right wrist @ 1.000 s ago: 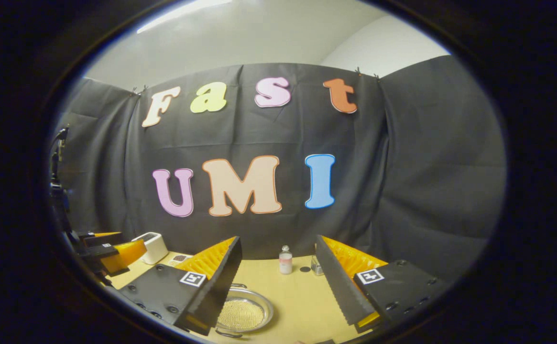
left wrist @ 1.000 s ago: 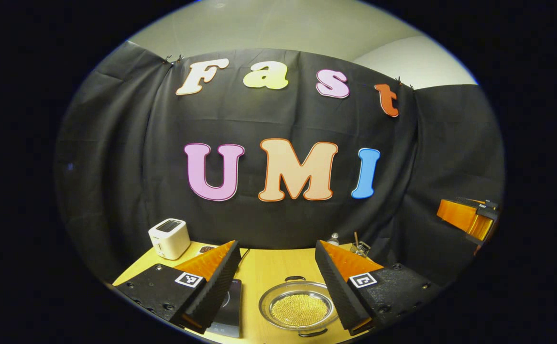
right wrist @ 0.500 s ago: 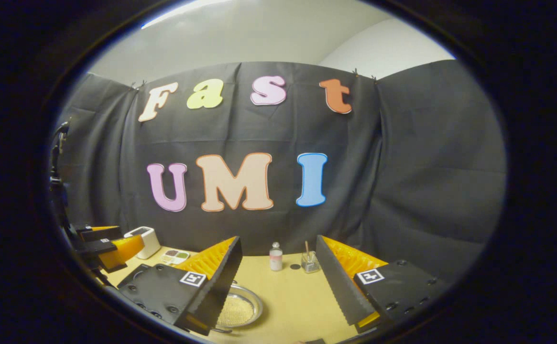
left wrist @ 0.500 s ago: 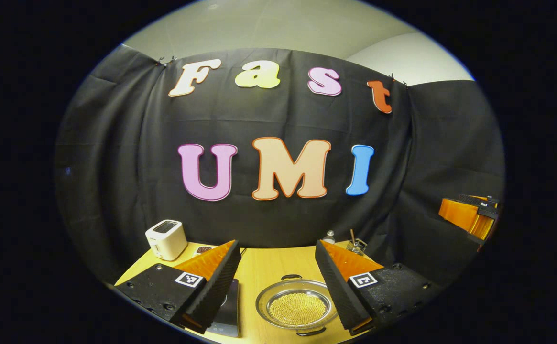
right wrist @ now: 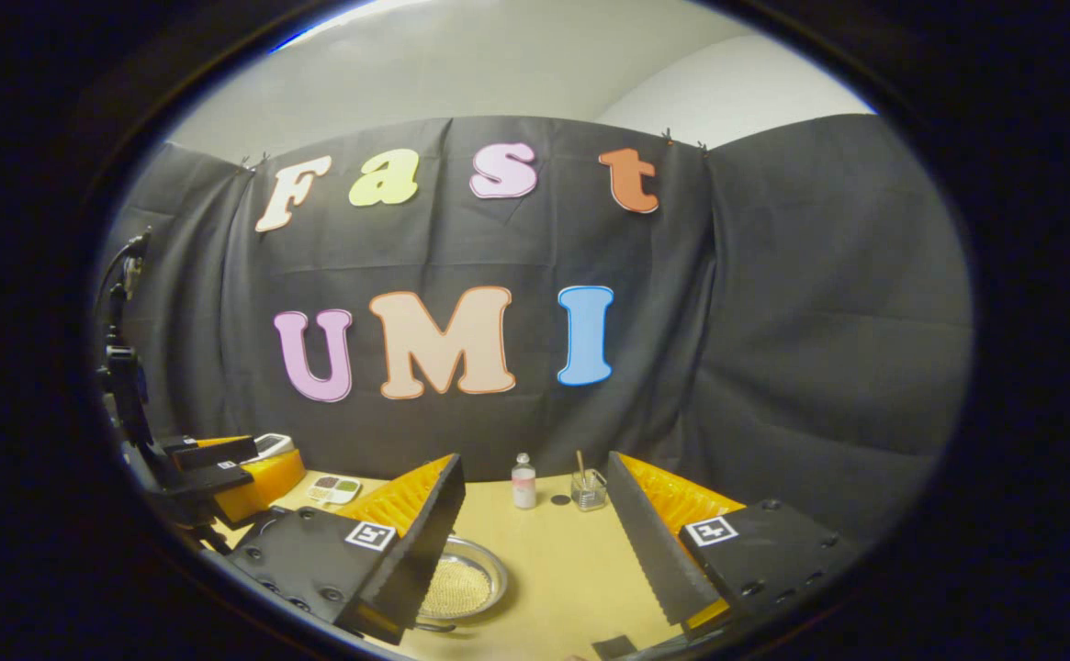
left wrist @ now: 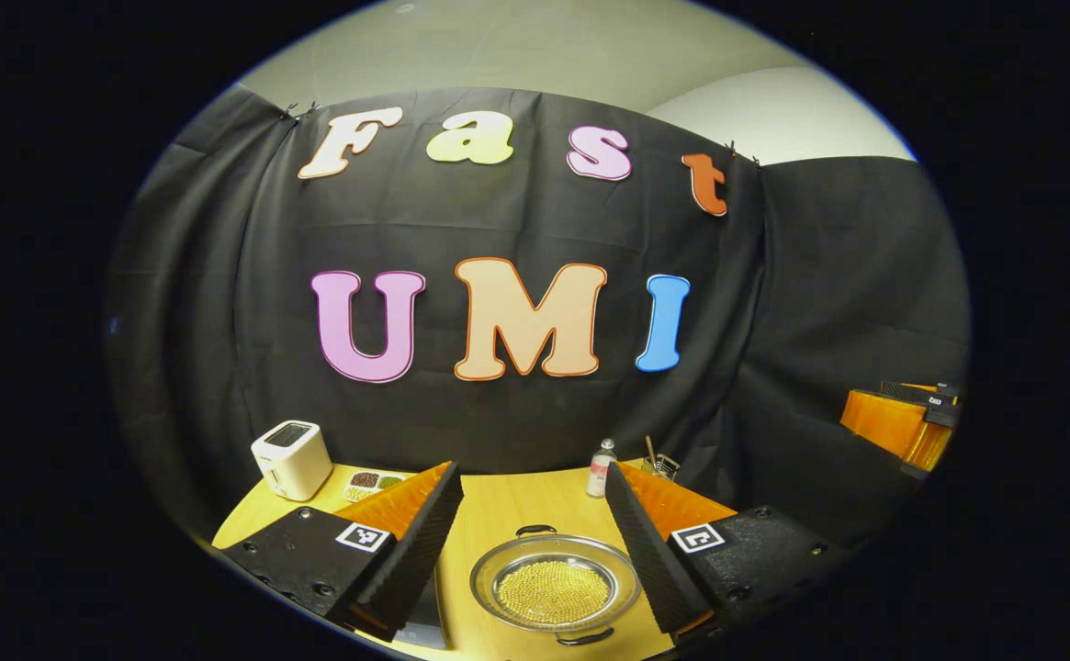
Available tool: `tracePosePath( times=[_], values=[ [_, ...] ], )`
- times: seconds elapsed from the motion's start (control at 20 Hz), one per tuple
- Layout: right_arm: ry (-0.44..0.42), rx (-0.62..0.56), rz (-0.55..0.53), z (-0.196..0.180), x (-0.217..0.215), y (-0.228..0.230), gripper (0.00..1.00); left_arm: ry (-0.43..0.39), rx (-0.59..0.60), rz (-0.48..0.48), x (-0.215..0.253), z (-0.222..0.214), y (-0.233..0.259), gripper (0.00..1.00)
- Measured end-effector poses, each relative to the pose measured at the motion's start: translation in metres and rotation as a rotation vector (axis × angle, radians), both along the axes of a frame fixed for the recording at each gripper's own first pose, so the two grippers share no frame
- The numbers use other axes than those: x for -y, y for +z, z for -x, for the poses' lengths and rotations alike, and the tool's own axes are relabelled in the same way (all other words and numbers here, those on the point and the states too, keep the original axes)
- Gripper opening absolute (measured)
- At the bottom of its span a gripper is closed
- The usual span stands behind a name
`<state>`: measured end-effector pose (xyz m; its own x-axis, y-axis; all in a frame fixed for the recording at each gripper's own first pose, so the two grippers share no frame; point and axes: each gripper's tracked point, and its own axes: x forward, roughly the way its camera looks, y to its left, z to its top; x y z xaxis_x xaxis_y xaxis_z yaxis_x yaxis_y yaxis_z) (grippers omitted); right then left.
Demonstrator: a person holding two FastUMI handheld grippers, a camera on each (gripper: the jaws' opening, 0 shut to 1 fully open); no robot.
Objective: First push the handle of the pot to place it horizontally, then grasp the pot with both hands and set it on the induction cooktop.
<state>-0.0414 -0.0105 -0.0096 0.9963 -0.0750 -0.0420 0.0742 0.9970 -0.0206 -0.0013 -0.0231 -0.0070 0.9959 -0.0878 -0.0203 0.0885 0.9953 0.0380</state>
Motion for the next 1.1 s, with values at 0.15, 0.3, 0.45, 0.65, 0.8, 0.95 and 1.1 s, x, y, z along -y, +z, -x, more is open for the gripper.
tracePosePath(
  times=[0.15, 0.3, 0.45, 0.65, 0.8, 0.95, 1.1],
  values=[
    [-0.008, -0.001, -0.014, 0.003, -0.005, 0.001, 0.93, -0.013, -0.002, -0.009, -0.002, -0.001, 0.0, 0.95],
    [-0.031, 0.003, -0.015, 0.008, -0.005, 0.002, 0.93, -0.046, -0.008, -0.021, 0.004, -0.004, -0.001, 0.95],
    [-0.064, -0.003, -0.009, 0.014, -0.003, -0.001, 0.93, -0.092, -0.019, -0.015, 0.013, -0.005, -0.004, 0.95],
    [-0.085, -0.021, -0.008, 0.019, -0.009, -0.008, 0.93, -0.117, -0.024, -0.002, 0.009, -0.002, -0.007, 0.95],
    [-0.082, -0.04, 0.0, 0.021, -0.018, -0.018, 0.93, -0.108, -0.025, 0.005, -0.003, -0.001, -0.01, 0.96],
    [-0.07, -0.064, 0.003, 0.019, -0.029, -0.029, 0.93, -0.087, -0.02, 0.008, -0.018, 0.004, -0.01, 0.96],
    [-0.035, -0.091, -0.01, 0.017, -0.044, -0.04, 0.94, -0.054, -0.002, 0.005, -0.033, 0.009, -0.008, 0.96]
  ],
)
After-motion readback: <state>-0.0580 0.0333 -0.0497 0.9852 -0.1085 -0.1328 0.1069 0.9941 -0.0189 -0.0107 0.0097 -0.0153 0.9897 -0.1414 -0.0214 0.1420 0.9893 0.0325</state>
